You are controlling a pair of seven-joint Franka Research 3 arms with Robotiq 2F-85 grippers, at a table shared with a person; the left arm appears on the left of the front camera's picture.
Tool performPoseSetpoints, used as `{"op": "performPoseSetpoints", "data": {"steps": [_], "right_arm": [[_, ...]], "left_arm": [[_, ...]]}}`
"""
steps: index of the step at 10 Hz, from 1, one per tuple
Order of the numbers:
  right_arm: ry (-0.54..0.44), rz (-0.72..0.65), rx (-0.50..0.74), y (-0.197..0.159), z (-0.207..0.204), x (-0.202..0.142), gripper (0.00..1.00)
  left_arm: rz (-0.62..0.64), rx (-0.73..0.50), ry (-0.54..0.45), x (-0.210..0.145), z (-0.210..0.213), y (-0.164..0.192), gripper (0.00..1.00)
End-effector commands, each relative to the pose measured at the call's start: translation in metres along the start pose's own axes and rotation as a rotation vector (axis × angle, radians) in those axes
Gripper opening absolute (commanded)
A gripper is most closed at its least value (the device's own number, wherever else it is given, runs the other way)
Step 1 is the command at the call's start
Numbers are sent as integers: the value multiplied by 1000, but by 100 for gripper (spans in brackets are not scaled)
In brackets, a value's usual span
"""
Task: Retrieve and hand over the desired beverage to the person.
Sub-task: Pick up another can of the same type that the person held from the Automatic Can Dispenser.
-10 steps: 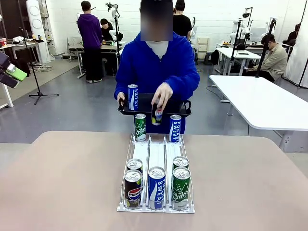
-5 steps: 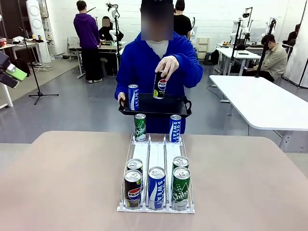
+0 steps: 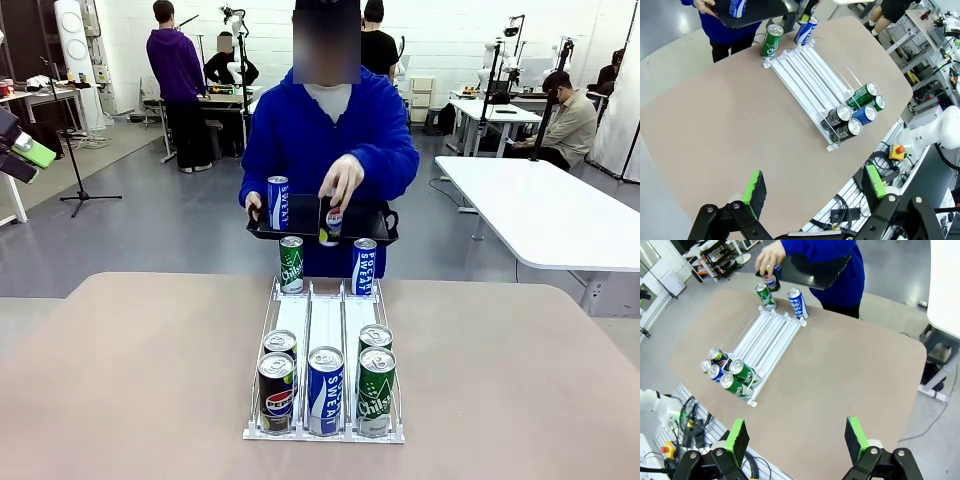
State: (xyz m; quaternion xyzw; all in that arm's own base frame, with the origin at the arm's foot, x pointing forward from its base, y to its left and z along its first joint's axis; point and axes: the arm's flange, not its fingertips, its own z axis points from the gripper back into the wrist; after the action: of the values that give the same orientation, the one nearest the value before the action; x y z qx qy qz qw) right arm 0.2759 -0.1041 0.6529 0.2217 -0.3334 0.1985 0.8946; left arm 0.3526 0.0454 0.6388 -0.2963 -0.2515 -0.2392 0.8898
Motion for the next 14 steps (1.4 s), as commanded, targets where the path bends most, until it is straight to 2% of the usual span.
{"op": "performPoseSetpoints", "data": {"steps": [1,14], "right_arm": [[-4,8,16,1,-1,0,100],[-4,8,16,1,-1,0,100]], "left_arm": [[-5,-1,1,0,2,0,100],[-5,-1,1,0,2,0,100]]}}
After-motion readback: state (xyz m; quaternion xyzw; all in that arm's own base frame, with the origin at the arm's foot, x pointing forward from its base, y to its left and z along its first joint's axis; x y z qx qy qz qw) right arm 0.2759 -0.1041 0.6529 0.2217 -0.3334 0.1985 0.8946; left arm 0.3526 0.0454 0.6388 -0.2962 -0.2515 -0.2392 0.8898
